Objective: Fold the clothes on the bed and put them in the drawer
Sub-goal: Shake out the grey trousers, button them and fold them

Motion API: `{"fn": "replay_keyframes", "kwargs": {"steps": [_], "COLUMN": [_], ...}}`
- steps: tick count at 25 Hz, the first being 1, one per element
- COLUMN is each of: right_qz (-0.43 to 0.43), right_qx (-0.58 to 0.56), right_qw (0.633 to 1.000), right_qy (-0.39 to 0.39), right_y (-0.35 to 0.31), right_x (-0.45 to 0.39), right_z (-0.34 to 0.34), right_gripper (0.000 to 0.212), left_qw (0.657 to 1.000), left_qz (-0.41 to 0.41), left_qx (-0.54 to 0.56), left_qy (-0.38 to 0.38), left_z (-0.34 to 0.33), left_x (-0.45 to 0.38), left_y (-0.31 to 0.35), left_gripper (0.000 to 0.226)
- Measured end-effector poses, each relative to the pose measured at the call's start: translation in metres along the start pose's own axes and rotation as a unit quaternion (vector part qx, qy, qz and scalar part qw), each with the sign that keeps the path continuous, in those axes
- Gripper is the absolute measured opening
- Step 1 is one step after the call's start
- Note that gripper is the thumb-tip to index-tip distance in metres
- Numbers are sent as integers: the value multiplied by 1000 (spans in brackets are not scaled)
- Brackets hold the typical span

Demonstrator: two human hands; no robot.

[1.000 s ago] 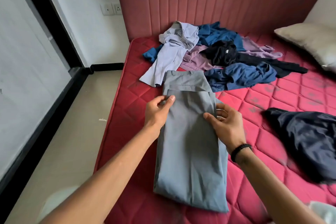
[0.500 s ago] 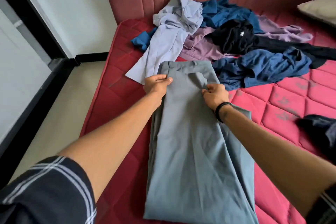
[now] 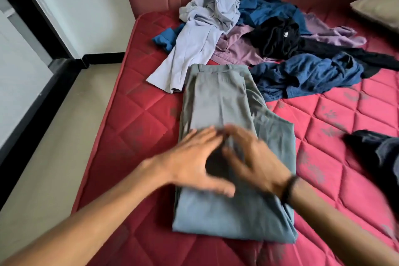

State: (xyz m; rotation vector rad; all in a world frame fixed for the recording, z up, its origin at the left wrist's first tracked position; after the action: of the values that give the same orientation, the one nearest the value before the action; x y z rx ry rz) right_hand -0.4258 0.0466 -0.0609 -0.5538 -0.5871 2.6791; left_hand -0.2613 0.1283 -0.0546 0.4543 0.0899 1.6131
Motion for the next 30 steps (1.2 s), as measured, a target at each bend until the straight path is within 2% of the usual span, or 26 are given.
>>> {"fn": "replay_keyframes", "kwargs": {"steps": [1, 2, 3, 5, 7, 9, 11, 15, 17, 19, 22, 24, 26, 27, 30], "right_qz": [32, 61, 85, 95, 78, 59, 41, 47, 52, 29, 35, 44, 32, 30, -5], "right_qx": [24, 59, 99, 174, 219, 248, 274, 291, 270, 222, 123, 54, -17, -41, -77], "right_qw": [997, 989, 982, 971, 965, 960, 953, 944, 946, 939, 940, 952, 965, 968, 982], "right_qy": [-71, -120, -138, -130, -117, -112, -127, -147, -170, -261, -317, -298, -261, -248, -170], "right_y": [-23, -41, -51, -54, -53, -58, -72, -108, -136, -167, -208, -231, -242, -243, -214], "right_x": [40, 75, 104, 139, 150, 151, 149, 168, 187, 210, 248, 255, 244, 234, 190], "right_z": [-3, -3, -4, -7, -9, -12, -14, -10, 5, 25, 49, 75, 105, 120, 151], "right_gripper": [74, 84, 89, 79, 68, 57, 54, 42, 48, 57, 57, 48, 37, 32, 30], "left_qw": [997, 992, 988, 977, 963, 961, 965, 964, 970, 975, 989, 987, 985, 986, 992], "left_qz": [-11, -19, -32, -61, -50, 7, 44, 23, -2, -27, -32, -43, -35, -29, 4], "left_qx": [-76, -128, -150, -190, -240, -245, -227, -223, -217, -220, -117, -52, -8, 13, 85], "left_qy": [-13, 5, 32, 75, 111, 132, 127, 143, 107, 31, -87, -145, -169, -166, -92], "left_z": [-20, -35, -45, -58, -67, -75, -80, -78, -75, -72, -57, -39, -10, 7, 57], "left_x": [37, 68, 92, 117, 123, 122, 130, 169, 202, 242, 304, 332, 340, 336, 299], "left_y": [3, 5, 8, 17, 25, 28, 27, 47, 65, 80, 95, 102, 102, 101, 80], "left_gripper": [133, 128, 116, 92, 92, 93, 79, 76, 71, 63, 56, 43, 16, 4, 10]}}
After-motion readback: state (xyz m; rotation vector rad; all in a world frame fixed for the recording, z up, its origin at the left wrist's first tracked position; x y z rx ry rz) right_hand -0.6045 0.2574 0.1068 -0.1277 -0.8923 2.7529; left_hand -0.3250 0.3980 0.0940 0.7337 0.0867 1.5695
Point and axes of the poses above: each hand's wrist, its own x-axis away from the middle knuckle, its own z-axis out of the back of the hand, y = z × x, the point moved 3 cm from there along -x, towards the middle knuckle, and after that the axes turned 12 degrees about z, right-handed, at the moved point
